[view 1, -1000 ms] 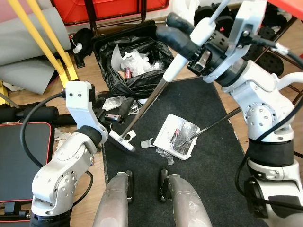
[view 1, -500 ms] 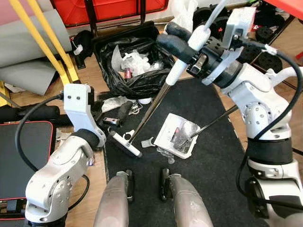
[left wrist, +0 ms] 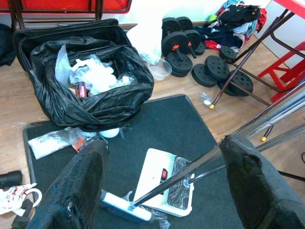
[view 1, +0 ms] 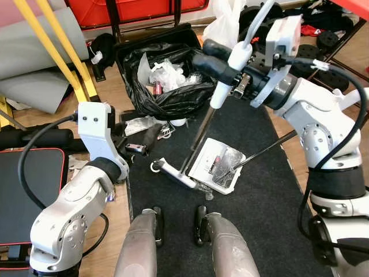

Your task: Sweep floor

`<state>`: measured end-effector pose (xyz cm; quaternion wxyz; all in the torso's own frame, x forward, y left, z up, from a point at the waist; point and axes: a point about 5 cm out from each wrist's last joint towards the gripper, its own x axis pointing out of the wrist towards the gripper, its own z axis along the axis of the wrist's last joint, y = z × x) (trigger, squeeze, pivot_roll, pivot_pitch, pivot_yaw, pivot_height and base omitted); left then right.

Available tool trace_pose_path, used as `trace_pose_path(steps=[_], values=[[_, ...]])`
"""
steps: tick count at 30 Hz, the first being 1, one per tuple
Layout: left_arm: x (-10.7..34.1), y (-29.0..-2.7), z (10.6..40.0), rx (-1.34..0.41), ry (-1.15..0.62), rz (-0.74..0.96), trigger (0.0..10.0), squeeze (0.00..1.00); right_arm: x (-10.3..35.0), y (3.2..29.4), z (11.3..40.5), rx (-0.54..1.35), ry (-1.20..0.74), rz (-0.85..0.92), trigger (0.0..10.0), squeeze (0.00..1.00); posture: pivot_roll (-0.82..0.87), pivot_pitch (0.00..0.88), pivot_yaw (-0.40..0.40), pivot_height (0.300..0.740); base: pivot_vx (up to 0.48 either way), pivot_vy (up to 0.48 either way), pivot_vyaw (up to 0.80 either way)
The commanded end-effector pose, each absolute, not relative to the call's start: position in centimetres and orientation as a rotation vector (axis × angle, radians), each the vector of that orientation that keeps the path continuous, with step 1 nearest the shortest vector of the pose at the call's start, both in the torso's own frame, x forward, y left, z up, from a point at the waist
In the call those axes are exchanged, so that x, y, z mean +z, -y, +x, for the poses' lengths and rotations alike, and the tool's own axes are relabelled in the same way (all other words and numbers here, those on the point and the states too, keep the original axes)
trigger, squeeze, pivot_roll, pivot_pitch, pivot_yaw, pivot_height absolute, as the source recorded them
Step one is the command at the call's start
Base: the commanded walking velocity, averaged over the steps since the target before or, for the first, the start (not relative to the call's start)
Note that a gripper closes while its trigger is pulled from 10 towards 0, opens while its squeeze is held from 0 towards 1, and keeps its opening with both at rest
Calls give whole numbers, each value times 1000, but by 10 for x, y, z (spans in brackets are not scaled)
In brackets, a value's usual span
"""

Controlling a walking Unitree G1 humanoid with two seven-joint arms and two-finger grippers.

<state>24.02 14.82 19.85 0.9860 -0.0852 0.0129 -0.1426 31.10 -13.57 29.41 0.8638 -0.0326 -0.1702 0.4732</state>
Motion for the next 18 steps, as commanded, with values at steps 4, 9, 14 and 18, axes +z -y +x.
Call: trace_pose_path(steps=[4, 9, 14, 18], values=[[198, -143, 237, -354, -36, -174, 10000, 0, 310, 139, 305, 1028, 420, -106, 10000, 0, 102, 298, -48, 740, 0, 0, 0], [198, -143, 237, -355, -36, -175, 10000, 0, 312, 141, 306, 1015, 438, -105, 10000, 0, 103, 300, -47, 740, 0, 0, 0], [199, -144, 237, -355, -35, -174, 10000, 0, 311, 136, 305, 1027, 463, -55, 10000, 0, 110, 305, -44, 740, 0, 0, 0], [199, -144, 237, -355, -36, -174, 10000, 0, 312, 133, 304, 1043, 474, -23, 10000, 0, 110, 305, -44, 740, 0, 0, 0]])
